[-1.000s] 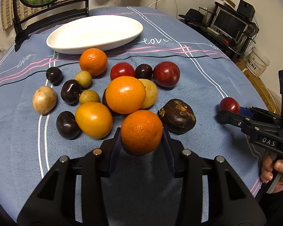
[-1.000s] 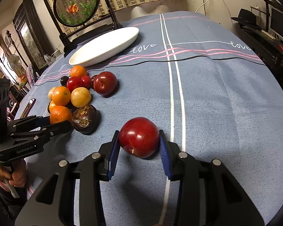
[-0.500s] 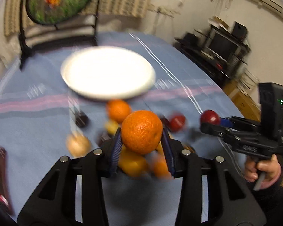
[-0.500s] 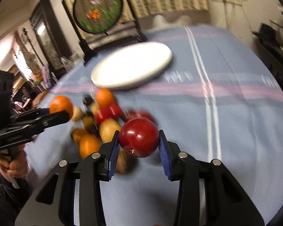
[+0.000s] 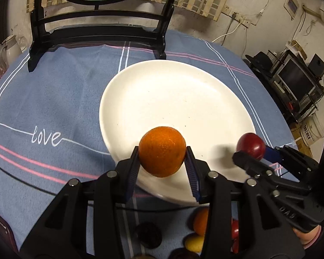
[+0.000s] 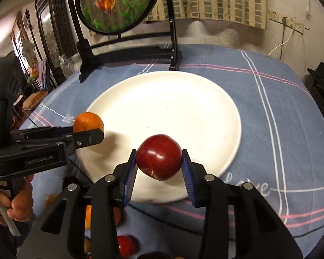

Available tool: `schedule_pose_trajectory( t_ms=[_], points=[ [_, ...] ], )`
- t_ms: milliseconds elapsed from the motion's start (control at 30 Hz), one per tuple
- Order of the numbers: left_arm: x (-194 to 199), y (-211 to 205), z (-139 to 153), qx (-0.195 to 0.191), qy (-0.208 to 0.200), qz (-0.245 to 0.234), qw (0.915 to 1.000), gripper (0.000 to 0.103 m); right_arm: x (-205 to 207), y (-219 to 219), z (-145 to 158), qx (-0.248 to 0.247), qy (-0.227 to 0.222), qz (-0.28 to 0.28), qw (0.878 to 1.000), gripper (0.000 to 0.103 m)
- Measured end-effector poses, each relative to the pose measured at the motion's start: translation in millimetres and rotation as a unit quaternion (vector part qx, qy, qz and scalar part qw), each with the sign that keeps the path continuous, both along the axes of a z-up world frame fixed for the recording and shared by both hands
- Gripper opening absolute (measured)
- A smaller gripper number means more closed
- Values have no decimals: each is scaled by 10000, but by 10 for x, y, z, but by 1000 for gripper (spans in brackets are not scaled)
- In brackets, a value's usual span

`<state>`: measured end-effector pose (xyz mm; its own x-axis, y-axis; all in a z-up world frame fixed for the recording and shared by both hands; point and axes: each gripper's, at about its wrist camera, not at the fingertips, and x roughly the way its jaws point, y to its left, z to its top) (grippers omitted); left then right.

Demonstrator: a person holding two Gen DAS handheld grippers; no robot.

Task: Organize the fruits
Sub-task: 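Carry the orange and red plum onto the white plate and release both, then grasp the pale round fruit with the left tool while the right tool grasps another red plum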

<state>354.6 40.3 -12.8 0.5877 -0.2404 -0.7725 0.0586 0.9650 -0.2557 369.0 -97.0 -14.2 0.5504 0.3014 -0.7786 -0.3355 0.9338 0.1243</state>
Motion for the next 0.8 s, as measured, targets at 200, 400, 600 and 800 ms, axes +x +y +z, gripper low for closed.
schedule_pose_trajectory(
  t_ms=[200, 400, 600, 800],
  points=[
    [-58, -26, 39, 226, -47, -23, 9997, 60, -85, -7, 148, -27, -121, 112, 9999, 58],
    [-492, -128, 301, 965, -476, -301, 9937, 77, -463, -293, 269, 3, -165, 104, 9998, 58],
    [-1132, -30, 140, 1233, -527, -574, 9893, 80, -932, -501, 117, -161, 11, 310, 9994, 58],
    [-1381, 63, -187, 1025, -245, -609, 9926, 73, -1147, -625, -42, -22, 362, 459, 9983, 58]
  ],
)
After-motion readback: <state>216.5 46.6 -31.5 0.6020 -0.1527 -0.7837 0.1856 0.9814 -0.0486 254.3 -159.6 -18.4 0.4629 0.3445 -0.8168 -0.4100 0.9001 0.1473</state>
